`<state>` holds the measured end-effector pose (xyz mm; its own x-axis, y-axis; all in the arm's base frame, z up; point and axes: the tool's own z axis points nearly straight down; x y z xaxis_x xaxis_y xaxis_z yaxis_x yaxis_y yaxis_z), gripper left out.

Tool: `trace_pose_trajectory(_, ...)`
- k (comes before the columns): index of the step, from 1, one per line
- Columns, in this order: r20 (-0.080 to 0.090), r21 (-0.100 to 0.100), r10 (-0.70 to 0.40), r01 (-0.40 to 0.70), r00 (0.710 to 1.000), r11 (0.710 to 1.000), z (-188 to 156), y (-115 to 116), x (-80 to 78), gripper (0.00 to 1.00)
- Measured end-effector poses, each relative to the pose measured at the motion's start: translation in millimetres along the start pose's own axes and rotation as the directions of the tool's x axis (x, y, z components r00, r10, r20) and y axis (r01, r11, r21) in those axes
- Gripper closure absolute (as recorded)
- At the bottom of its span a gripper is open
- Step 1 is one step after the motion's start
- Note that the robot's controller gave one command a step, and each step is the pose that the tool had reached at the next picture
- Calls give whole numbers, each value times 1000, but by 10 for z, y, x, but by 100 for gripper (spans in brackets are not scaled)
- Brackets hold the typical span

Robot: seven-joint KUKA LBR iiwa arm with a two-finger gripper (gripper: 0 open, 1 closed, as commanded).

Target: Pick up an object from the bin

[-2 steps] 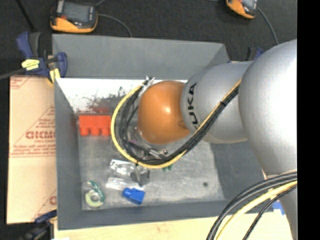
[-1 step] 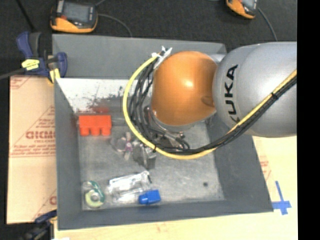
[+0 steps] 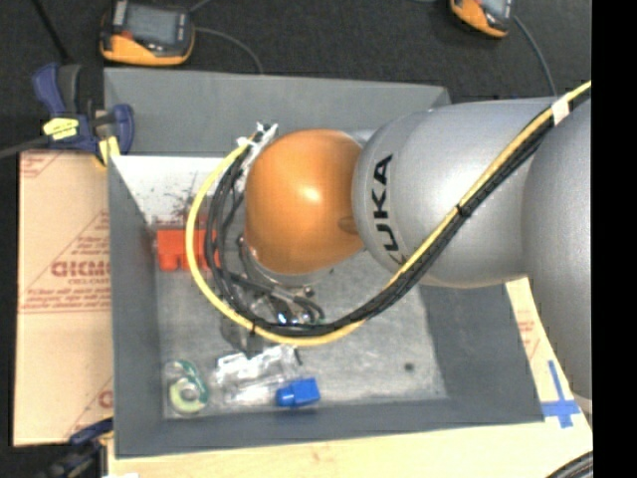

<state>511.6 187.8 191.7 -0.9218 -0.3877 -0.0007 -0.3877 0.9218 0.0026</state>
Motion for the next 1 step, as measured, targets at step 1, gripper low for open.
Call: trace_pose_trajectory(1, 2, 2, 7, -7, 1000, 1000, -19, -31, 2, 0)
